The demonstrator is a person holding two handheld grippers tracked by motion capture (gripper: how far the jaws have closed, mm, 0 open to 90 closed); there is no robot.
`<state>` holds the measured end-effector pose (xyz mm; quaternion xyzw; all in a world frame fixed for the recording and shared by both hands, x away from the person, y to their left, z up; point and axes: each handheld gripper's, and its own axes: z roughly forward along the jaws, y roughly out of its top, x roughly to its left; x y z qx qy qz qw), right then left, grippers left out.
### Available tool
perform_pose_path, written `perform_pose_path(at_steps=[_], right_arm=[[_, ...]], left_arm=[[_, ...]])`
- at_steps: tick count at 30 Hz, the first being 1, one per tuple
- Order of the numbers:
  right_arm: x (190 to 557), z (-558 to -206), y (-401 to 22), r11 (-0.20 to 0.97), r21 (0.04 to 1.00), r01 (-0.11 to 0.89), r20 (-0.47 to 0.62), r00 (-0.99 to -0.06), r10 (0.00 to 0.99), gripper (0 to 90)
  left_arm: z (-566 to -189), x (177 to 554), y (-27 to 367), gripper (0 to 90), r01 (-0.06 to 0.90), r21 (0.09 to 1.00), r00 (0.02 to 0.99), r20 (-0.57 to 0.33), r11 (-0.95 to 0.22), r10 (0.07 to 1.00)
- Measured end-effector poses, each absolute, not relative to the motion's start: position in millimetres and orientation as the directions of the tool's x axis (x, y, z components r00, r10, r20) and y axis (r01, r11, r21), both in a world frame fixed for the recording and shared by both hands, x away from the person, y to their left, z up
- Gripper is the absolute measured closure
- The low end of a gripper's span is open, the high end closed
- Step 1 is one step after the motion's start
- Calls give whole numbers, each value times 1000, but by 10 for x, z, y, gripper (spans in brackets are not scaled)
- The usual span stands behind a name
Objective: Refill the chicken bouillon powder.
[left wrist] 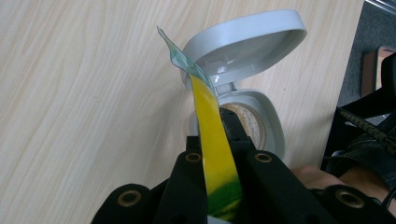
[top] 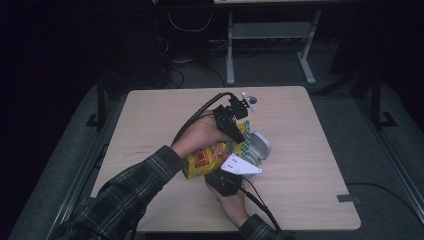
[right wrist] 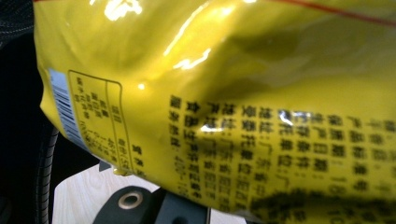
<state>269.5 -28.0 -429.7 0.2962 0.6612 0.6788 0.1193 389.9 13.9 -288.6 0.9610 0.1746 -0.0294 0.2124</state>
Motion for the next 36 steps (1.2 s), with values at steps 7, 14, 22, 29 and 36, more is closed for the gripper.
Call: perform_pose_path(at_steps=[7, 14, 22, 29, 36], right_arm=[[2695, -4296, -281, -96, 969, 227, 241, -797, 554, 898], [2691, -4296, -275, -96, 969, 230, 244, -798, 551, 898], [2689, -4294, -264, -96, 969, 229, 243, -800, 549, 898], [2683, -4290, -255, -92, 970, 225, 238, -802, 547, 898], [2689, -4290, -257, -94, 969, 227, 241, -803, 545, 898]], left_arm=[[-2885, 3895, 140, 897, 349, 397, 937, -130, -849, 324], [-2891, 3890, 144, 897, 352, 401, 936, -129, -846, 328], [-2880, 3882, 163, 897, 353, 396, 935, -129, -847, 330], [-2875, 3875, 176, 897, 355, 401, 935, -128, -845, 332], [-2876, 3879, 172, 897, 354, 400, 935, -126, -845, 332]])
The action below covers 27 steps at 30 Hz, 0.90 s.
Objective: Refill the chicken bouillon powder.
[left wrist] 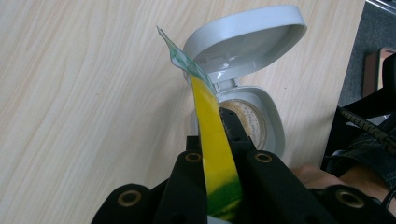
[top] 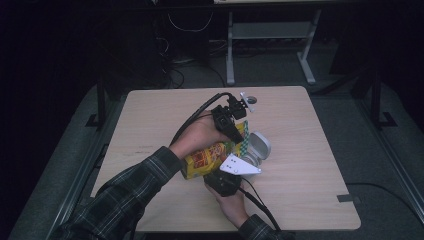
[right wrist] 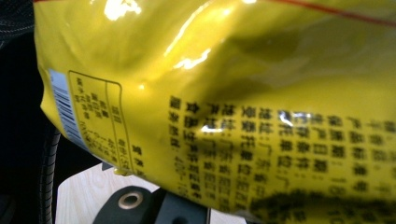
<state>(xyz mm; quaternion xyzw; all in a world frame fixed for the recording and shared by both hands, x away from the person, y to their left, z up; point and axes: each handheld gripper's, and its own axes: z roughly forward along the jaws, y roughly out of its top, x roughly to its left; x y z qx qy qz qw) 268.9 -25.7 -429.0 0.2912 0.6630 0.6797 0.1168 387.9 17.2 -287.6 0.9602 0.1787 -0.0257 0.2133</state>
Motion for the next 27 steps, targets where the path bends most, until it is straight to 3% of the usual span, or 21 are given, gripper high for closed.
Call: perform_pose_path(at_steps=[27], right_arm=[[2701, -4279, -280, -111, 965, 237, 258, -801, 540, 898]], left_arm=[[-2865, 3883, 120, 897, 344, 392, 938, -109, -853, 328]])
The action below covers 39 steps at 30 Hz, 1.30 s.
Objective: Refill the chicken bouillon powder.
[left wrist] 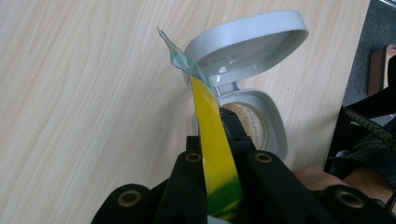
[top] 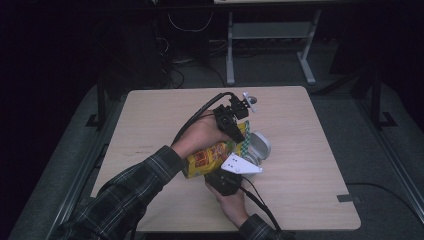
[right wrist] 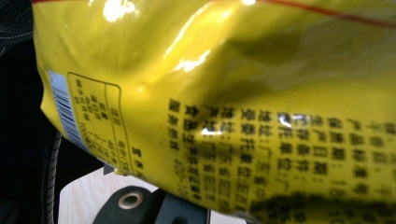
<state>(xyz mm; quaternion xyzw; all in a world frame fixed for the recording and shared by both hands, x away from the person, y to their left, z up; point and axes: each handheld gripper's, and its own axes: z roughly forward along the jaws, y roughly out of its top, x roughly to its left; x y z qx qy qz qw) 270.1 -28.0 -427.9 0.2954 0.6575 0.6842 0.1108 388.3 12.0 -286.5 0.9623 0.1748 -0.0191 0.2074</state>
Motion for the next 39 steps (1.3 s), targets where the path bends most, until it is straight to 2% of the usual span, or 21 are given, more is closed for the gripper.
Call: perform_pose_path(at_steps=[39], right_arm=[[2713, -4271, -295, -131, 961, 245, 276, -797, 536, 898]], left_arm=[[-2873, 3890, 46, 897, 335, 370, 942, -103, -867, 320]])
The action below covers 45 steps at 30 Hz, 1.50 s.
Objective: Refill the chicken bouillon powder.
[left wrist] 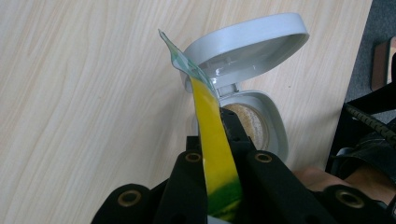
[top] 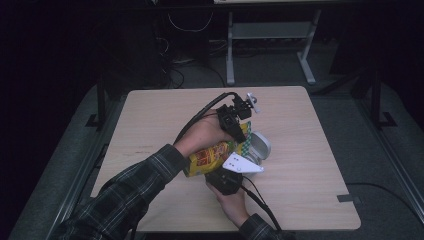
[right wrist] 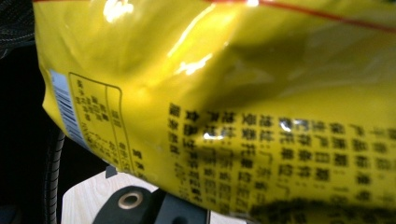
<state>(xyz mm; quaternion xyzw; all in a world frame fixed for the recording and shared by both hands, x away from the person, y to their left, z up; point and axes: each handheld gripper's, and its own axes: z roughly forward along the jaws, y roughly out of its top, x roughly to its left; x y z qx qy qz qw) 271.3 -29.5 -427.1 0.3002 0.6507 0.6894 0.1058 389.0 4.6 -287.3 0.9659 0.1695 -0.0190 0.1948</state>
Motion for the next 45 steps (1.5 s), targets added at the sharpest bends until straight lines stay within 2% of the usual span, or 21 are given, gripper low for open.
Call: perform_pose_path(at_steps=[45], right_arm=[[2721, -4265, -310, -126, 962, 240, 270, -798, 538, 898]], left_arm=[[-2861, 3884, 38, 897, 327, 380, 944, -94, -865, 316]])
